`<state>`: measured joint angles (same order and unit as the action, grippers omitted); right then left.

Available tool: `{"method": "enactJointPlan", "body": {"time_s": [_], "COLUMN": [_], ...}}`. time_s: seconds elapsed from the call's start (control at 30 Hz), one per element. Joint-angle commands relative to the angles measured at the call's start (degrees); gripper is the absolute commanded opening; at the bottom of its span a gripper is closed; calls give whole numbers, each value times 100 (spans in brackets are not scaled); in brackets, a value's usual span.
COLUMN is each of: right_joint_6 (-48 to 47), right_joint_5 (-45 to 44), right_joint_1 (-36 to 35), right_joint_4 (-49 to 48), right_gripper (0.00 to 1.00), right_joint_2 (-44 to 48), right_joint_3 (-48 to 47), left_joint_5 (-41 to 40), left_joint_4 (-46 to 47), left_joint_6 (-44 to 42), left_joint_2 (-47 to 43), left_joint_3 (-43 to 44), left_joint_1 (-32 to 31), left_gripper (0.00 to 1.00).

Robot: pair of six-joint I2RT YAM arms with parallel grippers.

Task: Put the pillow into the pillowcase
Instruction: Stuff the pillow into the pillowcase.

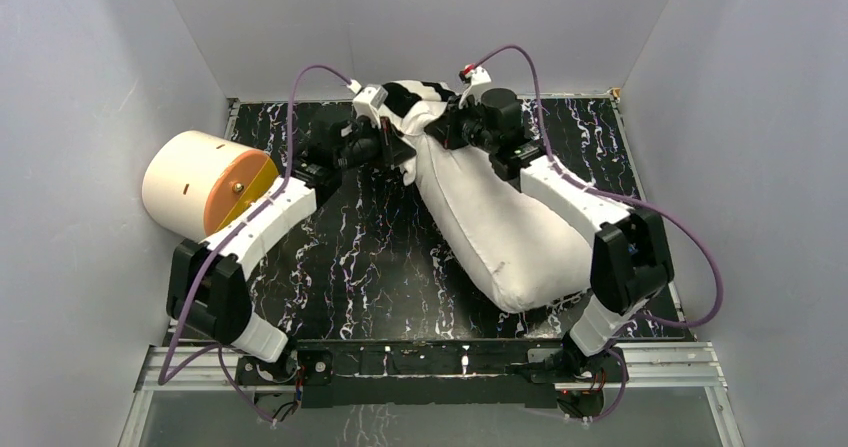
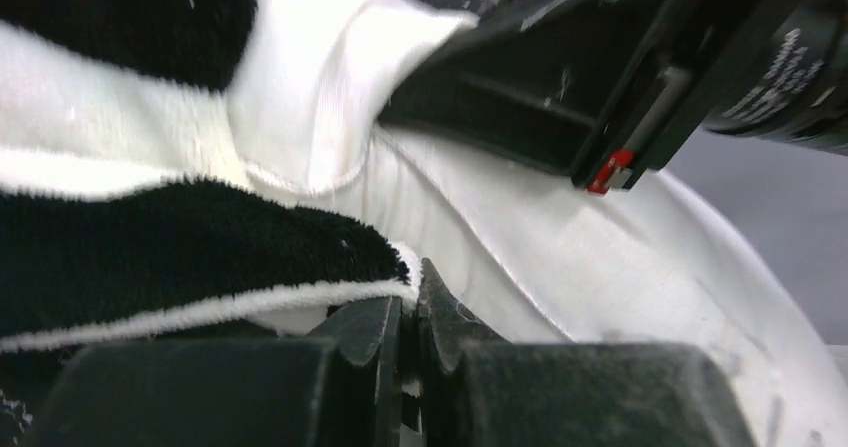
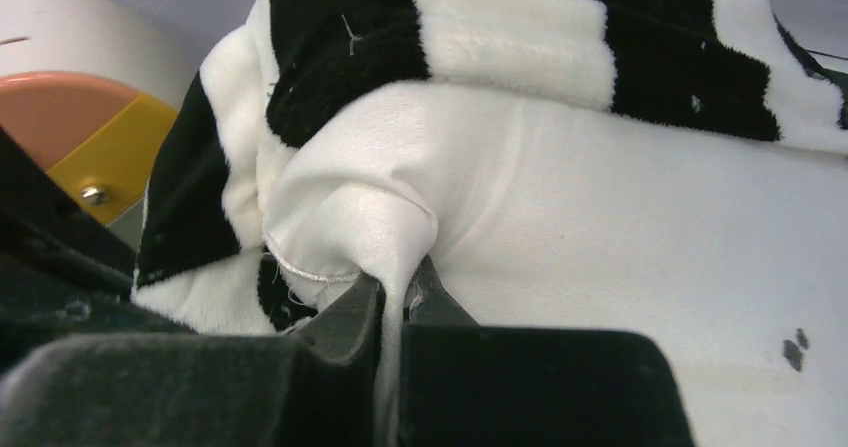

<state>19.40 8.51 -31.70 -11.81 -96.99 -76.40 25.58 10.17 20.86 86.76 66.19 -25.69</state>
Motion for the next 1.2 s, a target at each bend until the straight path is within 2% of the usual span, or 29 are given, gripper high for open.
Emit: {"method": "enactJointPlan", "body": {"time_s": [0.0,0.13,0.23,0.37,0.4,0.47,0.5,0.57,0.63,0.73,0.97,1.17], "right_joint_6": [197,592,738,1294,1363,1354,1281,1150,942,529,-299,-407], "right_joint_5": [1741,2078,2308,2779,2827,2734,2730,2592,2549,2252,1027,271], "right_joint_1": [-23,-21,16,450,587,823,939,1160,1373,1672,2269,2587], "right_joint_4": [722,1258,1741,1525,1452,1520,1599,2086,2539,3095,4135,4368], "right_gripper": [0,0,4,8,9,19,26,38,52,67,89,96], "right_joint_2": [742,854,540,-167,-367,-892,-1165,-1705,-2055,-2089,-1593,-1069], "right_joint_3": [-951,-1519,-2060,-2138,-2176,-2512,-2665,-3300,-3714,-3897,-3946,-3509], "left_joint_5": [1104,1205,1267,850,755,410,316,235,298,322,-798,-1727], "left_joint_4": [-670,-674,-802,-1277,-1398,-1700,-1825,-1983,-2155,-2263,-2199,-2009], "left_joint_6": [-10,301,350,125,23,-170,-212,-227,-156,-221,-1234,-1841], "left_joint_2": [-912,-1102,-852,-245,-36,479,772,1286,1695,1876,1285,1035], "left_joint_3": [1135,1501,1867,2316,2406,2833,3045,3491,3957,4310,3536,2493], "left_joint_1": [-217,-217,-217,-209,-208,-178,-155,-63,44,106,108,100], "left_gripper": [0,0,0,0,0,3,6,18,39,50,62,63]}}
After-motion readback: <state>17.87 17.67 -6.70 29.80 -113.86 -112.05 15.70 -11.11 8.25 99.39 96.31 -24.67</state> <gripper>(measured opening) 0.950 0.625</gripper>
